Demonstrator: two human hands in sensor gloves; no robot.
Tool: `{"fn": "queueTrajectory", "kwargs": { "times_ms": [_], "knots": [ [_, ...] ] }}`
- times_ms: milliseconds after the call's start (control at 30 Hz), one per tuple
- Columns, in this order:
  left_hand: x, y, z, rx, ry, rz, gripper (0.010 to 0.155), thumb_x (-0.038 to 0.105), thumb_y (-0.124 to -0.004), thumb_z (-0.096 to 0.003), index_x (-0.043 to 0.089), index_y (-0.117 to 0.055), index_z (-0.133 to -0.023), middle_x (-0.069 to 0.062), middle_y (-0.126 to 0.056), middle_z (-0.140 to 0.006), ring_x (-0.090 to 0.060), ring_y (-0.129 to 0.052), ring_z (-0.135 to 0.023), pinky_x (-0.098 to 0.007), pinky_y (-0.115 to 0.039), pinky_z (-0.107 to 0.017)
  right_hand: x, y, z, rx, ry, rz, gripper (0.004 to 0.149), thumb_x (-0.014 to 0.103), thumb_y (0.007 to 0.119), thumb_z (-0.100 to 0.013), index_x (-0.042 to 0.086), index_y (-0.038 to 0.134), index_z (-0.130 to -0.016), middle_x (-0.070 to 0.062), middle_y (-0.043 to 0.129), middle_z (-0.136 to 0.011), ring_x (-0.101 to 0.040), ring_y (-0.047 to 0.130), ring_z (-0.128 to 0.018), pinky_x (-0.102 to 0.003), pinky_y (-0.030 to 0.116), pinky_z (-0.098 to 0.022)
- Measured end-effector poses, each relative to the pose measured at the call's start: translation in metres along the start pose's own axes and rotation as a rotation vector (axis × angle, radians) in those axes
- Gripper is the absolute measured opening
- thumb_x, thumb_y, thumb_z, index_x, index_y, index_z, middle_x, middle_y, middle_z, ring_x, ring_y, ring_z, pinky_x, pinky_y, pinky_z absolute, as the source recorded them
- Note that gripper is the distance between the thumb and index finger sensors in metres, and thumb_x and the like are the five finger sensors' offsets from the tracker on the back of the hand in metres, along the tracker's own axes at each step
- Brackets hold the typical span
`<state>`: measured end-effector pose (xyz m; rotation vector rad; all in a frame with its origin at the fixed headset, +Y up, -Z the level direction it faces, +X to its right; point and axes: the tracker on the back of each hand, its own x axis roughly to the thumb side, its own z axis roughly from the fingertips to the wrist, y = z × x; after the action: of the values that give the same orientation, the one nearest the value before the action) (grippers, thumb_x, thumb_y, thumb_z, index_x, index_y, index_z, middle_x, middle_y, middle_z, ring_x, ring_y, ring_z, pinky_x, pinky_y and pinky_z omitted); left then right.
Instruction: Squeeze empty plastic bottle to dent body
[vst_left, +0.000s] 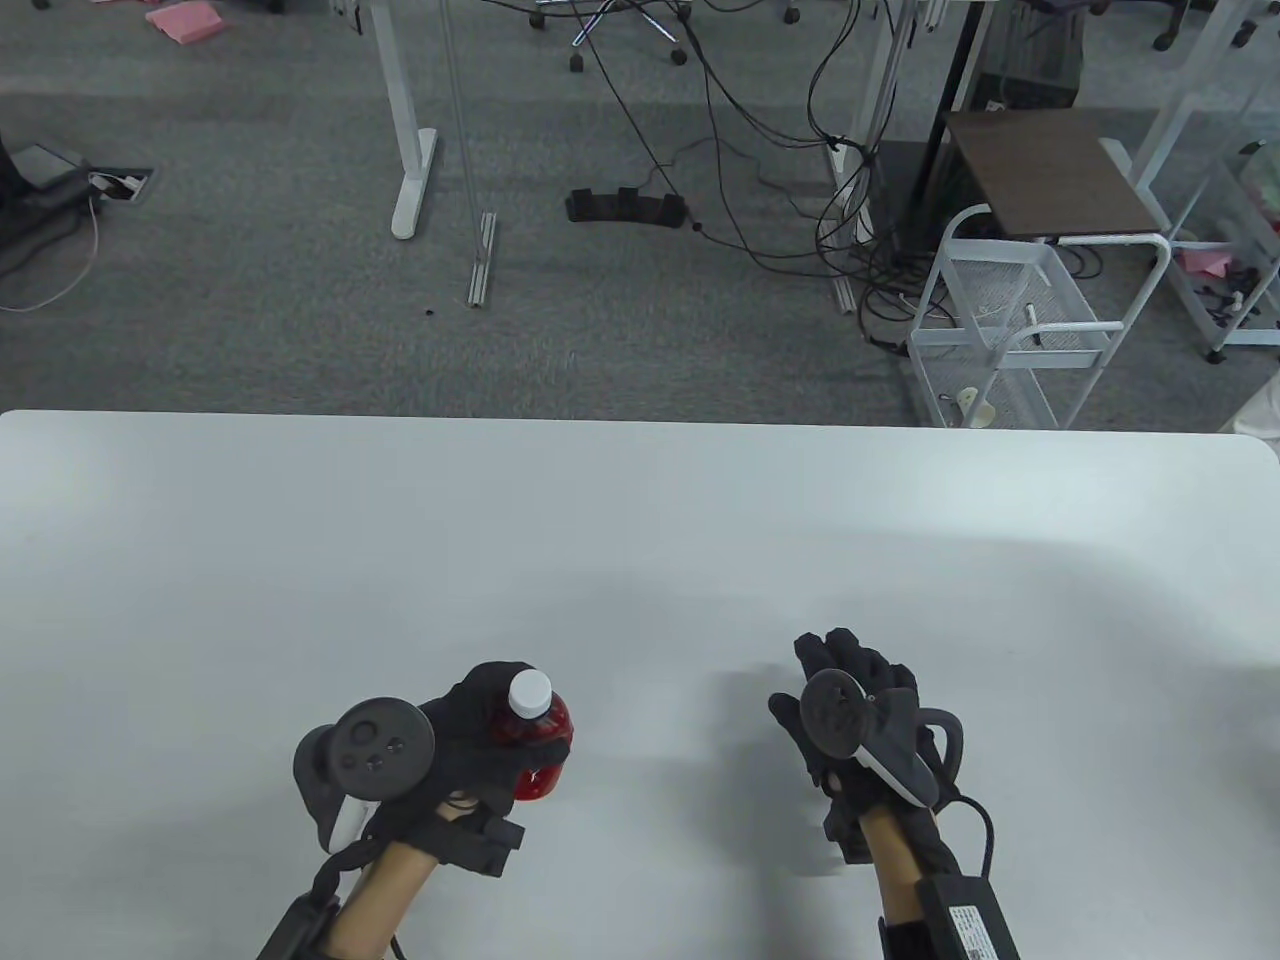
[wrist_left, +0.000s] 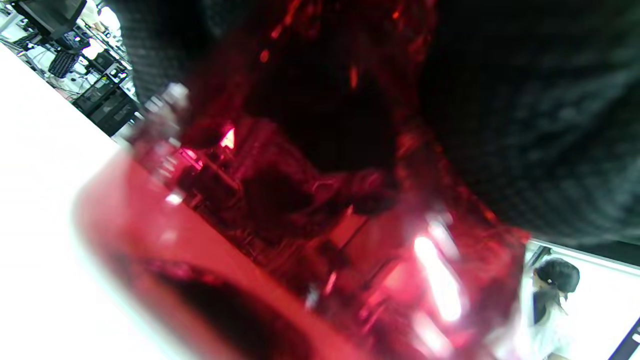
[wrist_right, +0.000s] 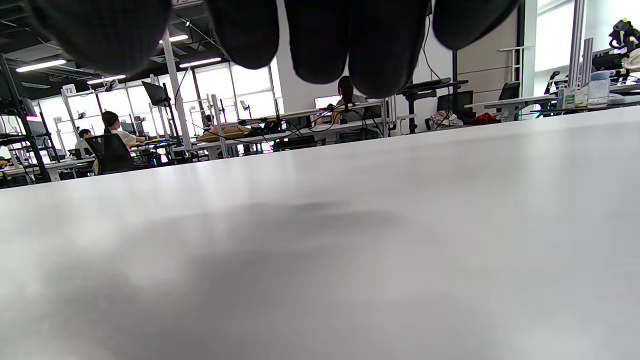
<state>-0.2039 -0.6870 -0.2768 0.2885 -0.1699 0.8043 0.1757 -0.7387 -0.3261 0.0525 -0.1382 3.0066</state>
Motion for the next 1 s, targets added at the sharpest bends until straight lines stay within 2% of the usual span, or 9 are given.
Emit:
{"fn": "queueTrajectory", "kwargs": {
  "times_ms": [233, 400, 767, 1000],
  "knots": [
    [-0.002, 0.002, 0.000, 0.008, 0.003, 0.002, 0.071, 0.053, -0.103, -0.0073, 0.030, -0.091, -0.074, 0.008, -0.115, -0.057, -0.012, -0.119, -0.046, -0.040, -0.094, -0.049, 0.000, 0.000, 0.000, 0.002, 0.002, 0.004, 0.072, 0.059, 0.071, -0.041, 0.027, 0.056, -0.103, -0.014, 0.061, -0.110, -0.045, 0.075, -0.096, -0.067, 0.055, -0.067],
    [-0.004, 0.000, 0.000, 0.000, 0.002, -0.010, 0.074, 0.054, -0.102, -0.0100, 0.029, -0.088, -0.078, 0.007, -0.114, -0.062, -0.013, -0.118, -0.051, -0.041, -0.093, -0.051, -0.001, 0.000, 0.000, 0.003, 0.002, 0.005, 0.072, 0.059, 0.071, -0.041, 0.027, 0.056, -0.103, -0.014, 0.061, -0.110, -0.045, 0.075, -0.096, -0.067, 0.055, -0.067],
    [-0.009, -0.004, 0.001, -0.029, -0.017, 0.067, 0.081, 0.055, -0.103, -0.0248, 0.022, -0.075, -0.093, -0.002, -0.103, -0.082, -0.025, -0.108, -0.068, -0.052, -0.082, -0.058, -0.001, 0.000, 0.000, -0.002, 0.004, 0.003, 0.072, 0.059, 0.071, -0.041, 0.027, 0.056, -0.103, -0.014, 0.061, -0.110, -0.045, 0.074, -0.096, -0.067, 0.055, -0.067],
    [-0.010, -0.013, 0.002, -0.116, -0.010, 0.156, 0.082, 0.044, -0.098, -0.0363, 0.020, -0.057, -0.104, -0.008, -0.088, -0.099, -0.033, -0.095, -0.084, -0.060, -0.071, -0.064, -0.001, 0.000, 0.000, 0.001, 0.004, 0.005, 0.072, 0.059, 0.071, -0.041, 0.027, 0.056, -0.103, -0.014, 0.061, -0.110, -0.045, 0.075, -0.096, -0.067, 0.055, -0.067]
  ]
}}
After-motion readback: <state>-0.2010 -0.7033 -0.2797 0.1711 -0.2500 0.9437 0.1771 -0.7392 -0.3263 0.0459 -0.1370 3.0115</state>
